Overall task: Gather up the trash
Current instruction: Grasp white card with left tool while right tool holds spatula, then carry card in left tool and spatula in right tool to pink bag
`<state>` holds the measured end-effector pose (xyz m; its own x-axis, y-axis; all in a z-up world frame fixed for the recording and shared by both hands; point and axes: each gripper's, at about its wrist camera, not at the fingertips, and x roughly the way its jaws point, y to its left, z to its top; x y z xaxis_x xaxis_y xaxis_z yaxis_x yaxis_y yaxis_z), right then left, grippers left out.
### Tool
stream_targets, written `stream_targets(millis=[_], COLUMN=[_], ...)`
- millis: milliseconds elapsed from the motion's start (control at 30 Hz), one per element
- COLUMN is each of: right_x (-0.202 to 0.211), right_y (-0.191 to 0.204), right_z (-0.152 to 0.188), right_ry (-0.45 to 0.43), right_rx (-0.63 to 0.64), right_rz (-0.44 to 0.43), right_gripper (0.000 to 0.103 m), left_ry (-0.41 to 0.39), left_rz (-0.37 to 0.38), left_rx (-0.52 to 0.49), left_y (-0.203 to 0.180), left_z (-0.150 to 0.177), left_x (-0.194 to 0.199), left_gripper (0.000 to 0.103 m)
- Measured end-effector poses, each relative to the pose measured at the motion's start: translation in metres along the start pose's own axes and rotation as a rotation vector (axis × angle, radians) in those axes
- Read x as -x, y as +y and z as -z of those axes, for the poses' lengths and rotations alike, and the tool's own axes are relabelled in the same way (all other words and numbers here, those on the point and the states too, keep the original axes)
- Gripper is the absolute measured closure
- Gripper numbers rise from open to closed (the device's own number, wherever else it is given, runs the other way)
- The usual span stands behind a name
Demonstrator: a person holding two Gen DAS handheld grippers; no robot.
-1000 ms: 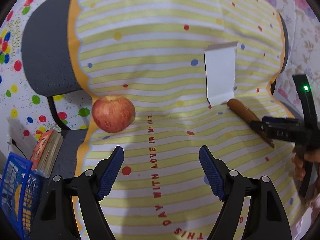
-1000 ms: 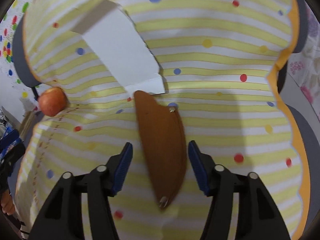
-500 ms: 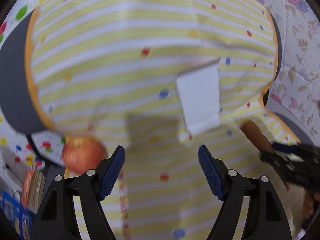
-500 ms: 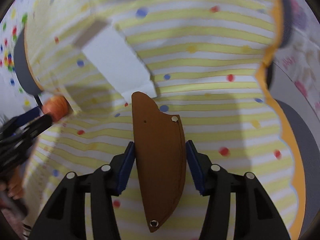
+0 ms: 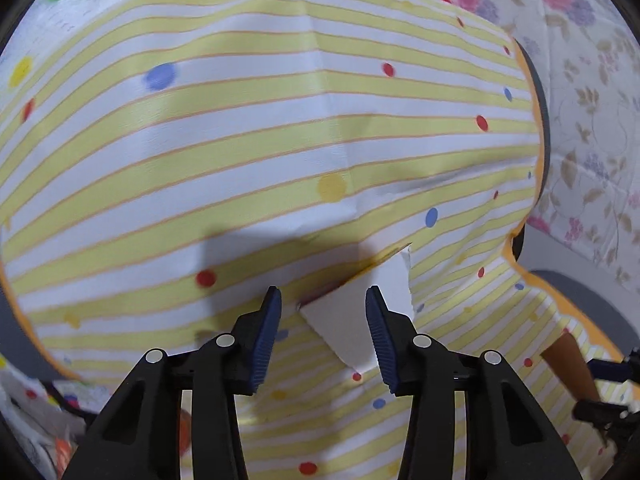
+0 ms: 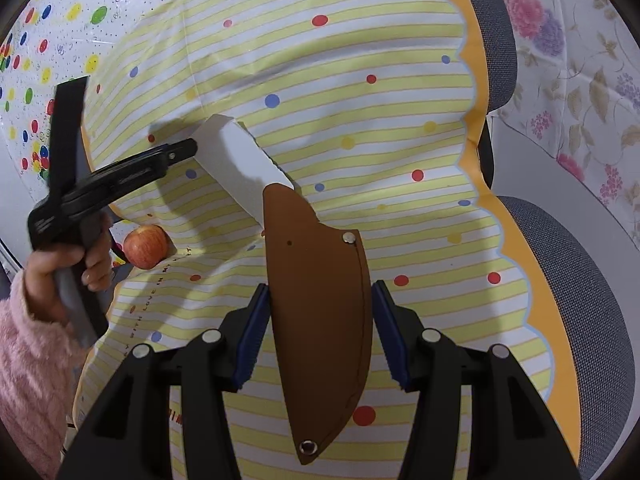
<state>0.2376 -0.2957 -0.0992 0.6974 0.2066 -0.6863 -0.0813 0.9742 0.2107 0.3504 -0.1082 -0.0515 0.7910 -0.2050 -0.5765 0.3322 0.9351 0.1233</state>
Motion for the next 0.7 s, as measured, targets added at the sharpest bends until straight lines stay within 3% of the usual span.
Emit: stream_targets(millis=[100, 167, 267, 400, 533, 700], right_x=[-0.001, 0.001, 0.009, 0.023, 0.038, 0.059], right_y=[-0.003, -0.006, -0.007, -0.006, -0.003, 0.002], right_z=[0.003, 0.004, 0.008, 0.015, 0.022, 0.035], right_ry=[0.008, 0.007, 0.0, -0.013, -0.029, -0.056], right_rx=[-0.006, -0.009, -0.024, -0.024, -0.029, -0.049], right_rz=[-0.002, 0.002, 0.002, 0.003, 0.01, 0.016], right_gripper=[0.052, 0.052, 0.052, 0.052, 0.052, 0.052], left_ry=[0.033, 0.065, 0.071, 0.044, -0.047, -0.113], left_rz=[-0.002, 0.008, 0.034, 0.064, 0.102, 0.094], left_rx=[-0.081, -0.086, -0.042, 0.054, 0.148, 0.131], left_y=[-0.008, -0.01, -0.006, -0.004, 0.003, -0.013], left_z=[-0.001, 0.001, 0.006, 0.019, 0.028, 0.052], left_x=[-0.01, -0.013, -0.004, 0.037, 0.099, 0.155], left_gripper=[0.059, 0.093, 0.098, 0.103, 0.103, 0.103])
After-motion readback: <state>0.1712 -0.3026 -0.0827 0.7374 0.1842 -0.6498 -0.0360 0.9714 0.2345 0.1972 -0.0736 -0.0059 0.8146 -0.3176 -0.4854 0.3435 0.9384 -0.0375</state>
